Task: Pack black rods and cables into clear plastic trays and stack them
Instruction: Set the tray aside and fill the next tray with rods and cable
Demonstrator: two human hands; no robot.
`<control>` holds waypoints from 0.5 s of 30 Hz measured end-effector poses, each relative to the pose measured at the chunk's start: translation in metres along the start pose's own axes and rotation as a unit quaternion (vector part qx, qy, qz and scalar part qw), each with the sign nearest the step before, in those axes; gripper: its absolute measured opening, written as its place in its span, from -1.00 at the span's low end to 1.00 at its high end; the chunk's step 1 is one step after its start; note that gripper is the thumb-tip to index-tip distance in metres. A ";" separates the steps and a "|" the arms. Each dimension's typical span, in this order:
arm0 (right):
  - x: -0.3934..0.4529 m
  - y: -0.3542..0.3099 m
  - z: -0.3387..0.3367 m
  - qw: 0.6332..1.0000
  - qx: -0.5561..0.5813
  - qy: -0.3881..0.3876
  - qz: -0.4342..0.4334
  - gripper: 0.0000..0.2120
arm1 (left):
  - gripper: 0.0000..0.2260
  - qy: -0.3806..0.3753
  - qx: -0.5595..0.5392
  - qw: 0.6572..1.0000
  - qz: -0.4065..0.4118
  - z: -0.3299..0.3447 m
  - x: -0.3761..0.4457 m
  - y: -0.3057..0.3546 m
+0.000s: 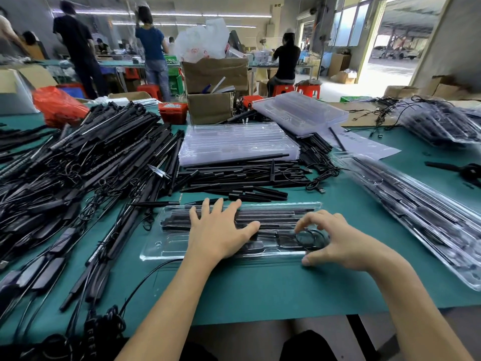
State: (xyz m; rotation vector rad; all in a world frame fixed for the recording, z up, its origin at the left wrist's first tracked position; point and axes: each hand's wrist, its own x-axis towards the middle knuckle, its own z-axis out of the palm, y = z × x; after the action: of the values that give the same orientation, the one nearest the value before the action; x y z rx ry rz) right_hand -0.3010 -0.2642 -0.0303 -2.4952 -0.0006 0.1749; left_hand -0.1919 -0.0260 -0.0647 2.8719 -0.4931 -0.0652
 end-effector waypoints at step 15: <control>0.002 0.008 -0.008 0.998 -0.021 0.033 -0.046 -0.71 | -0.24 -0.067 -0.021 0.997 0.011 -0.021 0.006 -0.002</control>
State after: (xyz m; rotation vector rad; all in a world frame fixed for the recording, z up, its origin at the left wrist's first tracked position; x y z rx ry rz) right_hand -0.2985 -0.2756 -0.0290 -2.5355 -0.0918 0.0554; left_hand -0.1837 -0.0215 -0.0448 2.8339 -0.5410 -0.2641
